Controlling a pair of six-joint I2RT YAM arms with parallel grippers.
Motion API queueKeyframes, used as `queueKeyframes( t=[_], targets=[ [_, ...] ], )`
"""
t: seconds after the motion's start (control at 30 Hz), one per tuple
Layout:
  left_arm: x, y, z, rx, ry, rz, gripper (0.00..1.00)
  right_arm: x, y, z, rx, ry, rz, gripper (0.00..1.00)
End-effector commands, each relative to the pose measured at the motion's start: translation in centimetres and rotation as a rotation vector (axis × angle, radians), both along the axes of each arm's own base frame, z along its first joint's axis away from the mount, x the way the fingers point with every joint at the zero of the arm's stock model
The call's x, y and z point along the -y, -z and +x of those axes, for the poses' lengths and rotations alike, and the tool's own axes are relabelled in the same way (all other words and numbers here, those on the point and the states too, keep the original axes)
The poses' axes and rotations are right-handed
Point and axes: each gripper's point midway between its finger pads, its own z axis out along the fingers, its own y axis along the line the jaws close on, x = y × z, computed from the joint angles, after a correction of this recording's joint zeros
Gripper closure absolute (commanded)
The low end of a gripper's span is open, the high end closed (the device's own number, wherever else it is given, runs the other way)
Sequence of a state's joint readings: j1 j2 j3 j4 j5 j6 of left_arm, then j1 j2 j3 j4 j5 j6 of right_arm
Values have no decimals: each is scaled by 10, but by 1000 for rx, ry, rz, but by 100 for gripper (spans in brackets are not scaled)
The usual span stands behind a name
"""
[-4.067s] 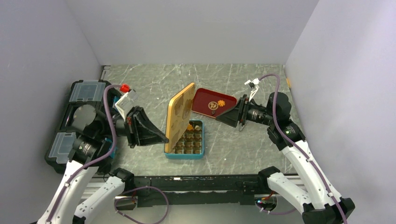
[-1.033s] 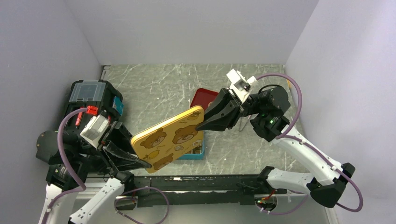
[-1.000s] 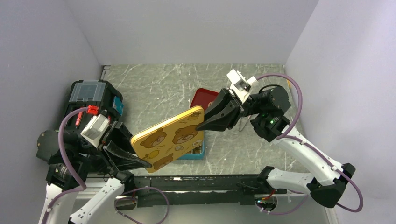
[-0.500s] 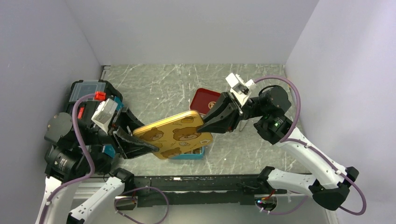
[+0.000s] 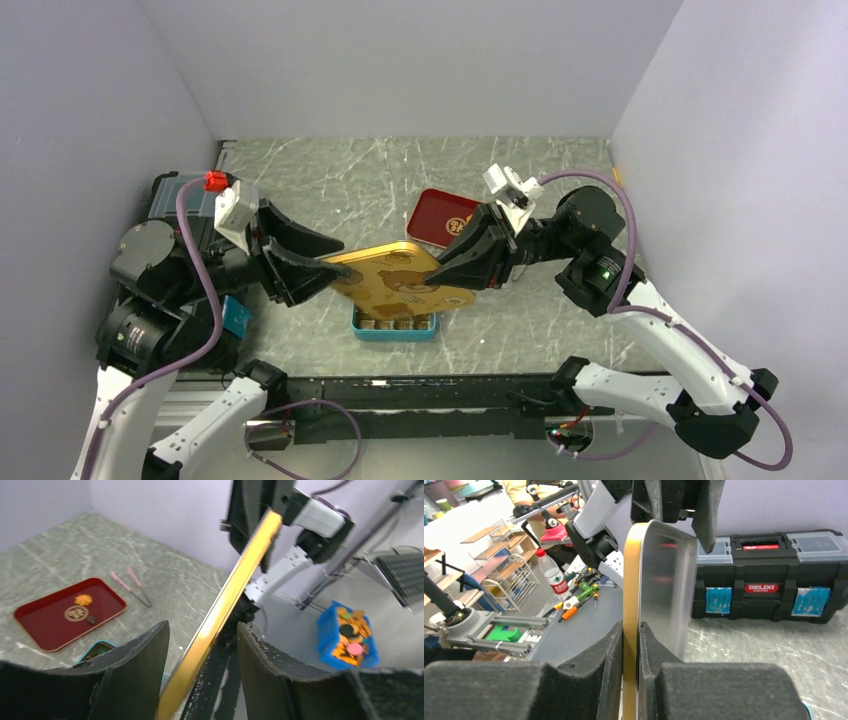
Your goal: Pack the cookies
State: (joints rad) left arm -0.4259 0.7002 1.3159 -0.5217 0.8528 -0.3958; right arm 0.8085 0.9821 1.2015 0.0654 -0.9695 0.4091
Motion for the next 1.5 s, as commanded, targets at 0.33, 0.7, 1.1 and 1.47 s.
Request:
queueKeyframes(
  t=[0.33,0.7,1.1,1.47],
  targets=[
    [-56,-23,82,114,-587,-31,29,2,5,25,-56,193,-28,100],
    [-65,33,73,-2,-625,4,29,-7,4,80,-259,446,18,100],
    [-61,124,77,-192,-625,74,30,-13,28,128,-730,584,203,100],
    [-43,182,65,-337,-523,87,30,-5,73,158,-1015,642,357,100]
  ],
)
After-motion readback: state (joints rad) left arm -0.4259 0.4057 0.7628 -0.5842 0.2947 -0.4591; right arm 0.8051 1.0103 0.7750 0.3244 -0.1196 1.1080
